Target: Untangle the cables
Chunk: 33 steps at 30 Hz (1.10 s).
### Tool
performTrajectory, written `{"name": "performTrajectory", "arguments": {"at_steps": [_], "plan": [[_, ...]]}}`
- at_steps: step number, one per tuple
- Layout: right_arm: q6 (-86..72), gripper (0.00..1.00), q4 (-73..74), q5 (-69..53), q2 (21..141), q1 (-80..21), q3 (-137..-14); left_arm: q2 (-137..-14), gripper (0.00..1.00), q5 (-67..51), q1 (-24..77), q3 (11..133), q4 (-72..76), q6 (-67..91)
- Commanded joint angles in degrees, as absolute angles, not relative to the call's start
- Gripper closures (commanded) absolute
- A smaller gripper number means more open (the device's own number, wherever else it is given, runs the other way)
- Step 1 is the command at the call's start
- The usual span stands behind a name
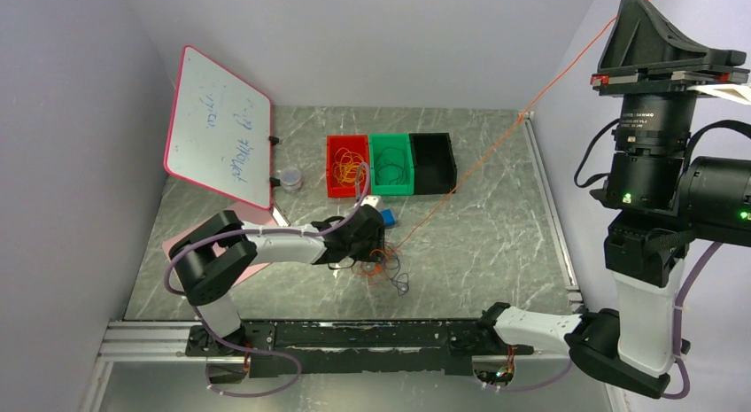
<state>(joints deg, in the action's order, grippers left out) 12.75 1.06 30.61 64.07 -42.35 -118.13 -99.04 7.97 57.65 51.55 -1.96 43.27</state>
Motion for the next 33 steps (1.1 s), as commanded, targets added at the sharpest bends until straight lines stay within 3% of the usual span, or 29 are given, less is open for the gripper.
{"name": "performTrajectory", "arguments": {"at_steps": [1, 19, 24, 33], "plan": [[13.25, 1.00, -0.30, 29.78, 63.97, -42.52, -118.69, -96.74, 0.51, 9.72, 58.01, 48.78, -2.31, 42.12], [11.08, 1.00, 8.36, 36.40, 61.12, -42.51, -110.32, -76.00, 0.33, 15.32, 57.96, 48.42, -0.64, 33.44], [9.40, 1.00, 12.69, 36.75, 61.88, -42.47, -109.84, -71.61, 0.40, 17.19, 57.93, 50.57, -1.71, 31.01], [4.22, 1.00, 18.82, 34.60, 62.10, -42.46, -108.12, -67.43, 0.16, 11.64, 57.80, 57.32, 2.70, 21.87]]}}
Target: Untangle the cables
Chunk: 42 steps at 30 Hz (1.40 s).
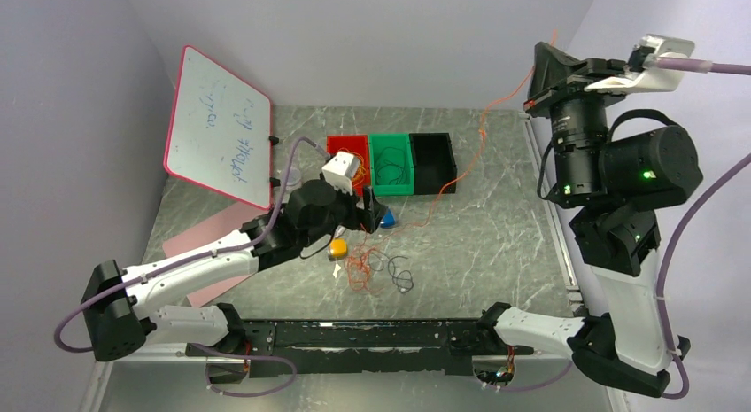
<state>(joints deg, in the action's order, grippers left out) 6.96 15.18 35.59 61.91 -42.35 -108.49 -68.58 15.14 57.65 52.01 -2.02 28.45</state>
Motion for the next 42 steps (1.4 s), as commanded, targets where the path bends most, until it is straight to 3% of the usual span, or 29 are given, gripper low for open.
{"name": "performTrajectory", "arguments": {"at_steps": [1, 13, 16, 18, 23, 29, 40, 42], "plan": [[3.77, 1.00, 19.35, 34.36, 62.13, -42.50, -108.03, -67.79, 0.15, 10.17, 57.83, 58.56, 3.37, 19.17], [-0.53, 1.00, 23.21, 32.88, 62.14, -42.46, -106.29, -74.06, 0.16, -13.01, 57.77, 64.02, 11.62, 11.79], [-1.07, 1.00, 23.52, 32.82, 62.29, -42.51, -105.47, -74.76, 0.23, -14.53, 57.87, 64.22, 11.26, 12.06], [-1.41, 1.00, 24.63, 33.61, 62.58, -42.47, -104.79, -74.44, 0.30, -12.38, 57.78, 63.93, 9.76, 12.65], [-2.37, 1.00, 27.69, 40.90, 63.98, -42.44, -101.52, -71.51, 0.36, 1.82, 57.67, 61.39, 3.73, 16.15], [-5.30, 1.00, 31.15, 43.88, 67.23, -39.40, -94.99, -69.64, 0.36, 18.30, 56.18, 60.82, -7.23, 19.29], [-16.77, 1.00, 26.17, 28.42, 66.69, -6.31, -68.86, -68.83, 0.33, 22.68, 55.46, 60.32, -13.41, 18.58], [-18.48, 0.81, 24.89, 28.38, 66.40, -4.10, -65.72, -69.33, 0.33, 22.79, 55.38, 60.82, -14.38, 18.21]]}}
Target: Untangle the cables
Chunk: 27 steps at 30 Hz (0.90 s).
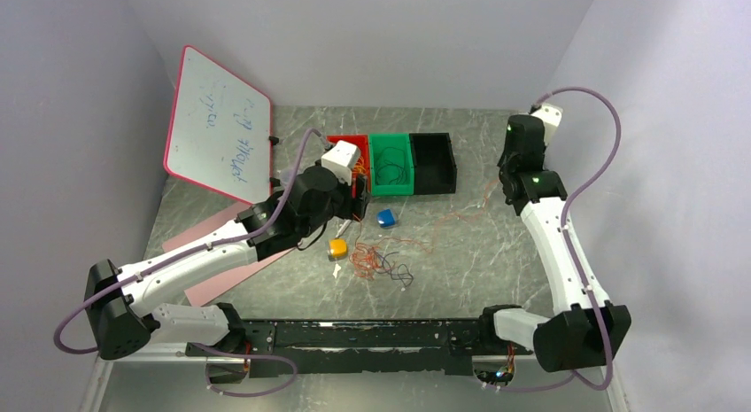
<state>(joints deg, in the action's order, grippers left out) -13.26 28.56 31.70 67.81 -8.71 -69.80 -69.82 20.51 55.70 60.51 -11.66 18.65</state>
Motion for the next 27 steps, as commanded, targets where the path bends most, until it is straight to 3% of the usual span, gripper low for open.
{"name": "performTrajectory", "arguments": {"at_steps": [1, 4, 8, 13, 16, 27], "plan": [[-19.50, 0.66, 24.78, 27.78, 66.33, -3.53, -65.14, -69.65, 0.33, 22.99, 55.37, 61.08, -15.06, 18.24], [-21.20, 0.44, 25.05, 24.65, 65.74, -2.98, -65.78, -70.92, 0.32, 23.16, 55.35, 62.01, -16.41, 18.35], [-20.95, 0.30, 21.71, 16.76, 61.15, -2.96, -64.80, -71.83, 0.31, 24.10, 55.15, 62.46, -16.75, 19.37], [-21.04, 0.29, 14.20, -11.03, 54.39, -3.26, -58.01, -72.88, 0.30, 26.19, 53.90, 63.18, -16.48, 22.92], [-23.53, 0.29, 7.94, -21.55, 49.67, -6.25, -49.45, -74.23, 0.30, 27.94, 52.73, 64.92, -17.52, 24.91], [-25.19, 0.23, -10.13, -24.07, 42.97, -33.17, -32.47, -77.32, 0.29, 28.93, 49.26, 68.76, -18.11, 25.41]]}}
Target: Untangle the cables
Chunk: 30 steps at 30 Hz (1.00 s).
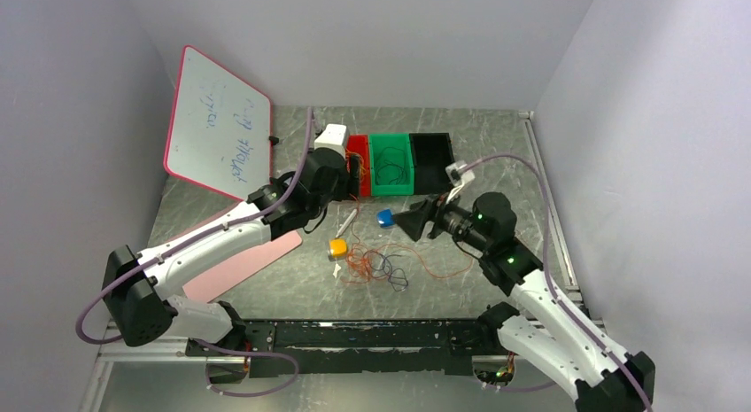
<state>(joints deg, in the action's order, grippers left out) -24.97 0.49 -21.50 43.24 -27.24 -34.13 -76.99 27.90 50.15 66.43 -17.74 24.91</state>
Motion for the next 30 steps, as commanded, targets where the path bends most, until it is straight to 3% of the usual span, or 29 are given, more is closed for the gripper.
{"name": "performTrajectory", "arguments": {"at_steps": [1, 11, 17, 21, 23, 28, 30], "plan": [[-25.08, 0.23, -11.58, -24.11, 43.68, -34.81, -32.10, -77.41, 0.29, 28.91, 48.99, 68.88, -18.23, 25.47], [-23.42, 0.25, -25.80, -15.00, 57.90, -49.48, -33.88, -76.86, 0.29, 27.21, 47.86, 68.52, -17.89, 25.62], [-24.69, 0.36, -34.11, -6.54, 64.92, -51.34, -33.67, -75.76, 0.29, 26.22, 47.74, 67.47, -17.47, 25.84], [-23.99, 0.40, -36.87, -7.73, 68.99, -51.45, -35.96, -75.16, 0.29, 25.76, 47.72, 66.65, -17.27, 25.82], [-23.91, 0.51, -37.30, -9.44, 70.68, -51.53, -37.25, -75.02, 0.29, 25.73, 47.59, 66.29, -17.23, 25.97], [-24.27, 0.96, -35.94, -11.87, 72.58, -51.66, -37.74, -74.48, 0.27, 26.25, 47.39, 65.28, -17.05, 26.45], [-24.97, 1.00, -34.37, -10.88, 71.75, -51.78, -36.52, -74.19, 0.25, 26.48, 47.02, 65.40, -17.19, 26.30]]}}
